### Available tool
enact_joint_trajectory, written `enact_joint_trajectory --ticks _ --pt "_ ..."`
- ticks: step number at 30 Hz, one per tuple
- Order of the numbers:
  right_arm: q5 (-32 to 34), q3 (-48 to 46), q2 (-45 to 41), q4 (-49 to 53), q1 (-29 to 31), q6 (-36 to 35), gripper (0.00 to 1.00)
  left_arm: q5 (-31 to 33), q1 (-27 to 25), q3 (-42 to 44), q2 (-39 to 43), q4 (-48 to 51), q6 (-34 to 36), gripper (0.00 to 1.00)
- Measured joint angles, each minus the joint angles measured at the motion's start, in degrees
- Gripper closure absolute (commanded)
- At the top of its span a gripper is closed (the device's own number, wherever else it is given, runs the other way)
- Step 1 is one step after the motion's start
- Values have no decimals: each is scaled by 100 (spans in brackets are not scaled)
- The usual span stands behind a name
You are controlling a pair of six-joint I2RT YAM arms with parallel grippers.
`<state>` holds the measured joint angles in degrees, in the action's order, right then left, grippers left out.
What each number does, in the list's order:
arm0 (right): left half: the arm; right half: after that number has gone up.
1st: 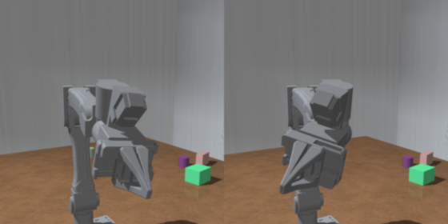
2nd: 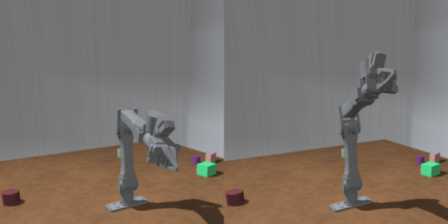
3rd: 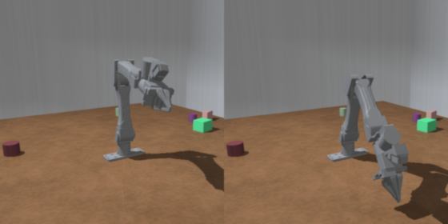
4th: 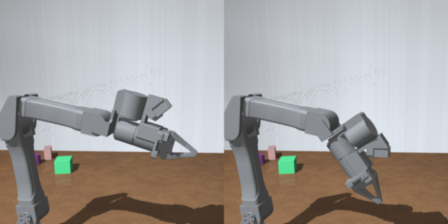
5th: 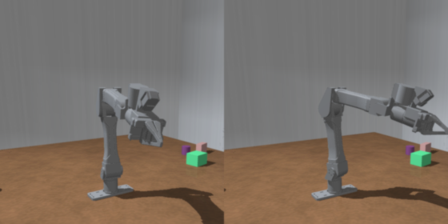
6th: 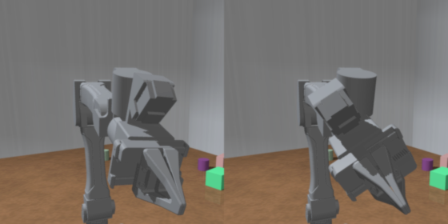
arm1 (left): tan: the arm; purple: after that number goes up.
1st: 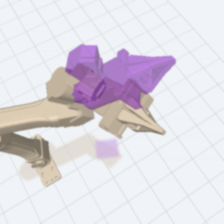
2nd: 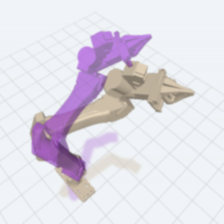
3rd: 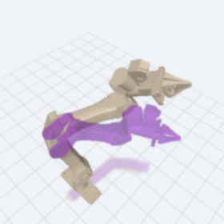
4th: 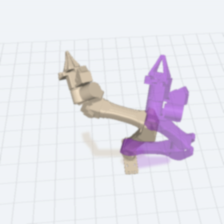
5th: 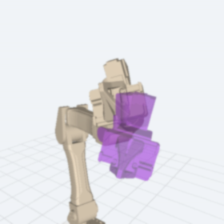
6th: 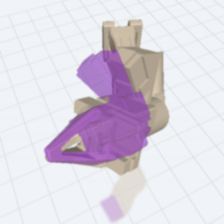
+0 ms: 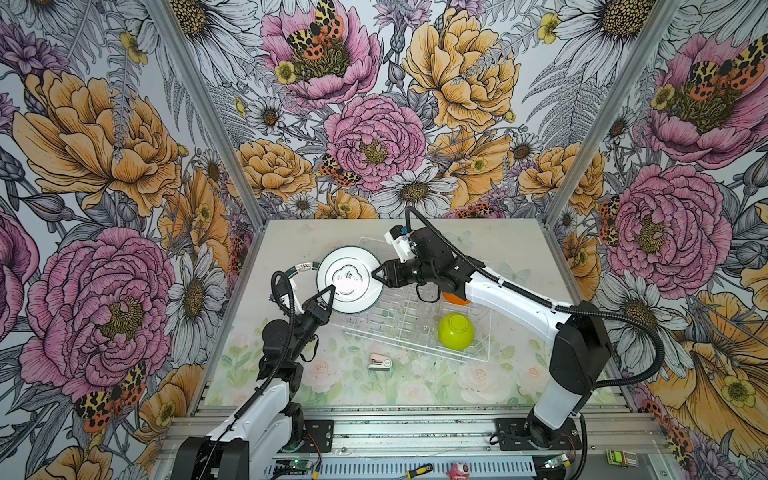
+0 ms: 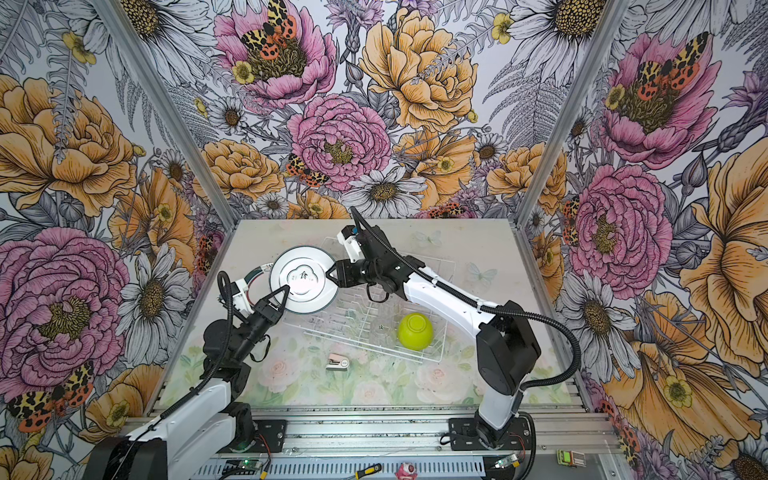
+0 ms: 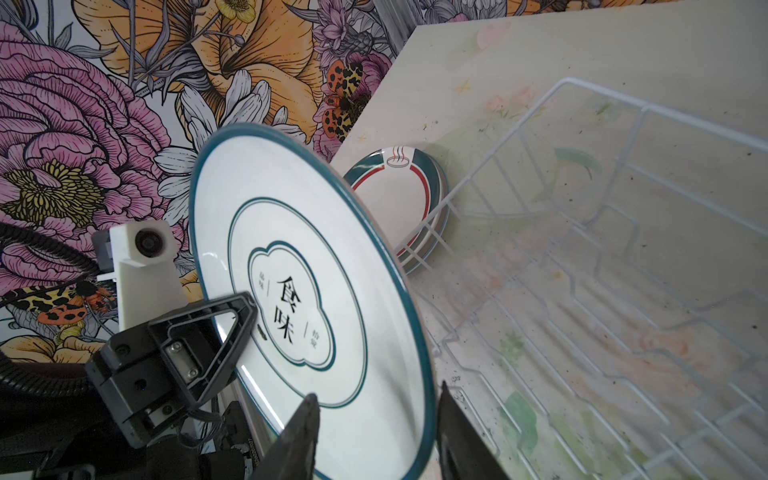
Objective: Unload the mixed dishes from the dish rack
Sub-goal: 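Close the left gripper on the plate rim while the right gripper opens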
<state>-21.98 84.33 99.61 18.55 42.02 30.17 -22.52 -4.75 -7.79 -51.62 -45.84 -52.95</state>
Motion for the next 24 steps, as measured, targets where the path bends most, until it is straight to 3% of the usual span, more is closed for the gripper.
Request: enact_joint_trajectory --ticks 15,24 --pt "72 0 0 -111 0 -7 49 109 0 0 -28 468 107 100" --pt "74 0 0 -127 0 -20 37 122 0 0 -39 527 105 100"
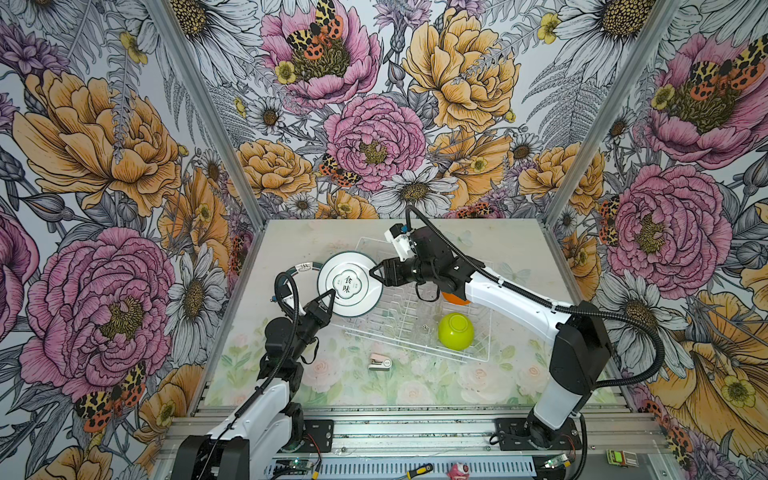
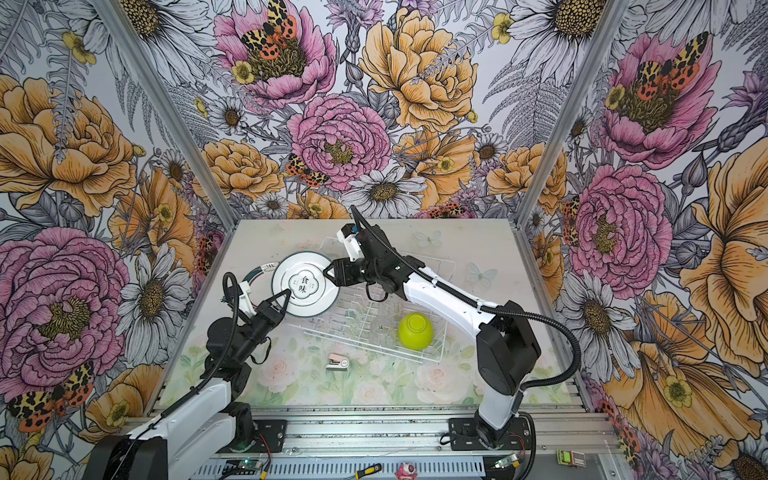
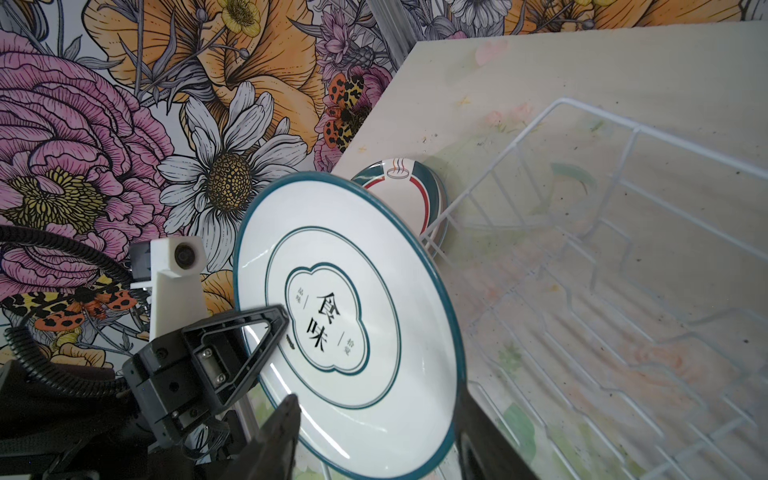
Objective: Unload the mixed dishes from the dish rack
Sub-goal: 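Close the left gripper on the plate rim while the right gripper opens, then carry the plate with the left gripper onto the table plate stack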
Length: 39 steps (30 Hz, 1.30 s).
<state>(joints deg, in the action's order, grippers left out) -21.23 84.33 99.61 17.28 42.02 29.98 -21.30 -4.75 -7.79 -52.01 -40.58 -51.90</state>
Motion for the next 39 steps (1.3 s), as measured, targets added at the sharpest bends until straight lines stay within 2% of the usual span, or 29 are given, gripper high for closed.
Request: enact_joint_trajectory --ticks 13,25,32,39 --pt "138 -138 0 -2 0 -87 23 229 0 0 2 17 -24 100" --pt "334 -343 -48 0 -7 -138 22 846 0 11 299 540 -68 100" --pt "348 -352 -74 0 -20 -221 21 1539 15 87 1228 1204 -140 100" --pt "365 -573 -313 2 -48 -269 22 2938 109 94 2677 2363 -195 100"
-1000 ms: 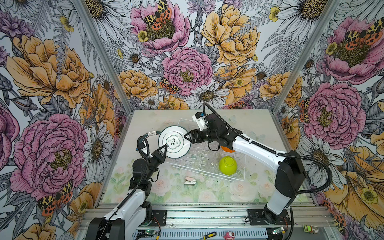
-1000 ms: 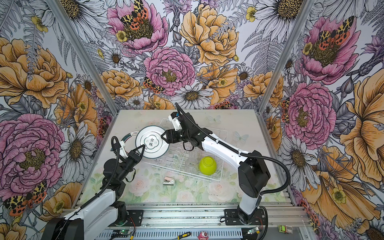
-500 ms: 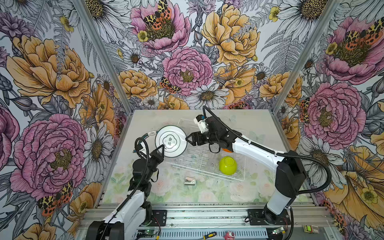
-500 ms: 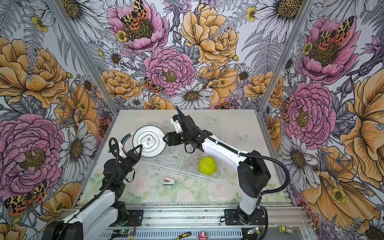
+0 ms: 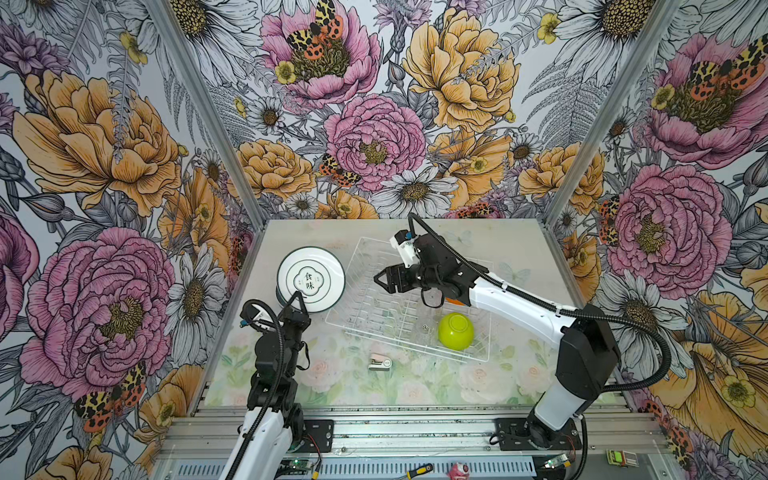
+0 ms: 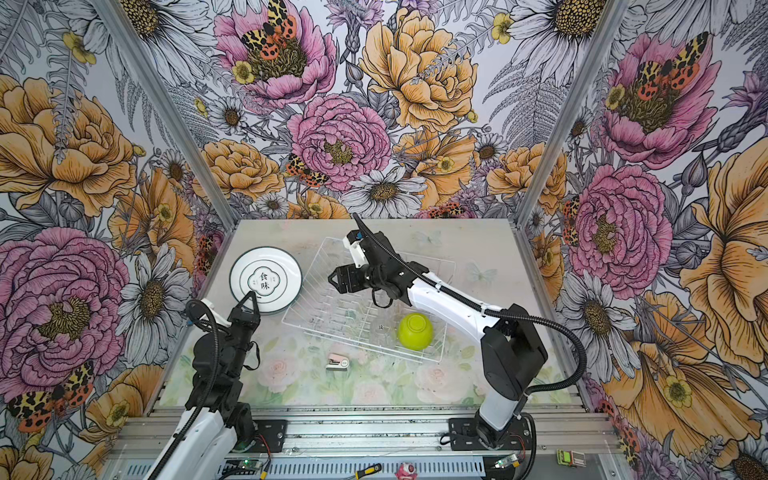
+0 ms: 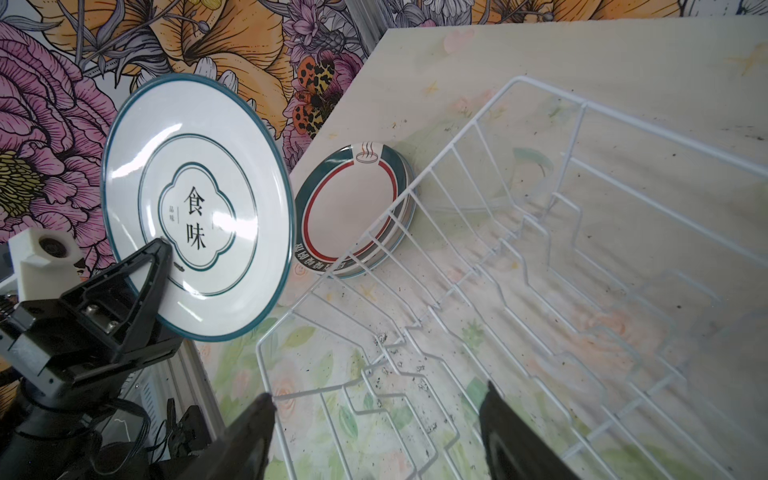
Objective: Unload the mixed dishes from the dish rack
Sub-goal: 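Carry the plate with the left gripper onto the table plate stack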
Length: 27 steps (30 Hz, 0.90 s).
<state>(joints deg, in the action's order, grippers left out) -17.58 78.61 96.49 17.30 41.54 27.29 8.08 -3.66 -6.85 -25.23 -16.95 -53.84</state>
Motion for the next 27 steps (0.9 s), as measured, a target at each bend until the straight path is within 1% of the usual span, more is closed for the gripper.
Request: enact_joint_trajectory --ticks 2,4,6,8,10,12,18,22,27 --pt "7 -111 -107 -2 0 -17 22 385 59 -61 157 400 26 100" --pt "44 -227 -225 -7 0 -37 22 710 153 -160 116 756 44 100" --pt "76 -319 -323 -4 0 -42 22 848 310 -210 -107 909 42 100" --pt "109 -396 -396 -7 0 -68 22 841 529 -256 -498 927 35 100" --pt "136 -463 -446 -4 0 -109 22 756 750 -345 -1045 907 22 100" --pt "144 -525 -476 -4 0 -146 23 656 859 -494 -1582 903 24 100" --pt "197 -815 -673 -4 -44 -256 23 72 911 -1095 -2920 570 35 100" --pt "267 -1027 -911 -2 -129 -297 23 -203 920 -1357 -3438 387 20 100" --pt "352 -1213 -1132 -7 -208 -310 23 -367 951 -1698 -3971 516 17 100"
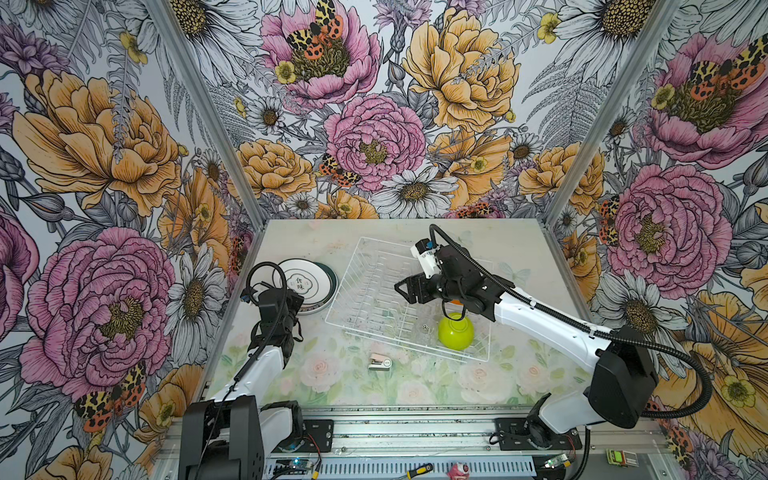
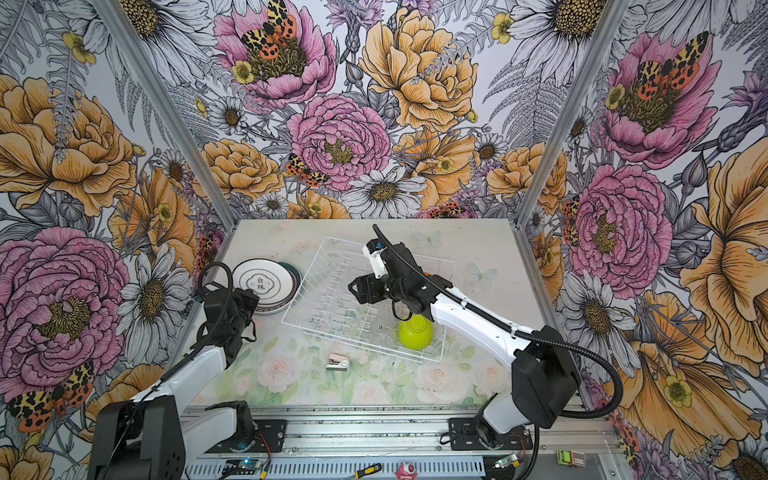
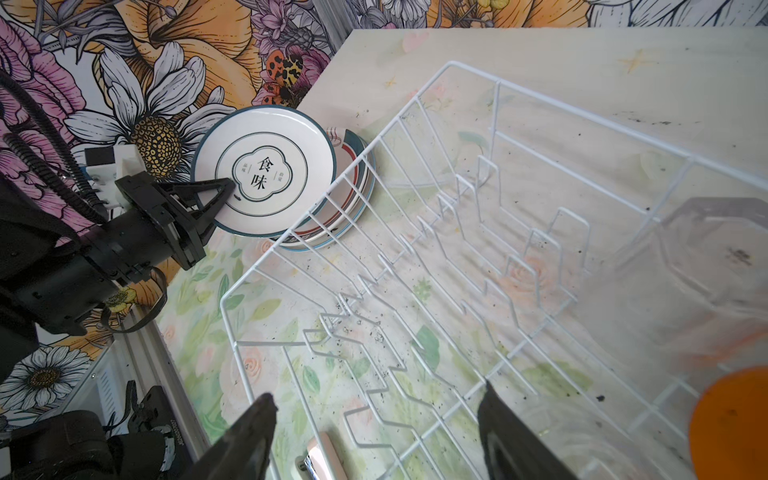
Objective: Unload the mixed dishes from the dish rack
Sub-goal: 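Carry the plate with the left gripper onto the table plate stack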
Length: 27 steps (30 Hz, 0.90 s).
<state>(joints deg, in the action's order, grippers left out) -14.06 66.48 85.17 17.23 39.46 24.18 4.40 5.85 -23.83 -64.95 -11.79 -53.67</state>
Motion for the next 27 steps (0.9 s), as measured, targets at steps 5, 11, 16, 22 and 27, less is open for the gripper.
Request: enact_joint_trajectory --ticks 5,11,16,22,27 --pt "92 -118 -11 4 -57 -26 23 -227 4 -437 -511 199 2 100" --pt "144 -179 -59 2 -94 -26 23 -487 9 -634 -1005 293 -24 100" --pt "175 -223 -125 0 -160 -26 23 -592 46 -951 -1285 476 70 88" --pt "197 -260 -157 2 -221 -26 23 -693 46 -1054 -1335 649 197 66" --pt "201 -260 -157 2 -234 -24 23 -758 46 -1056 -1357 741 284 50"
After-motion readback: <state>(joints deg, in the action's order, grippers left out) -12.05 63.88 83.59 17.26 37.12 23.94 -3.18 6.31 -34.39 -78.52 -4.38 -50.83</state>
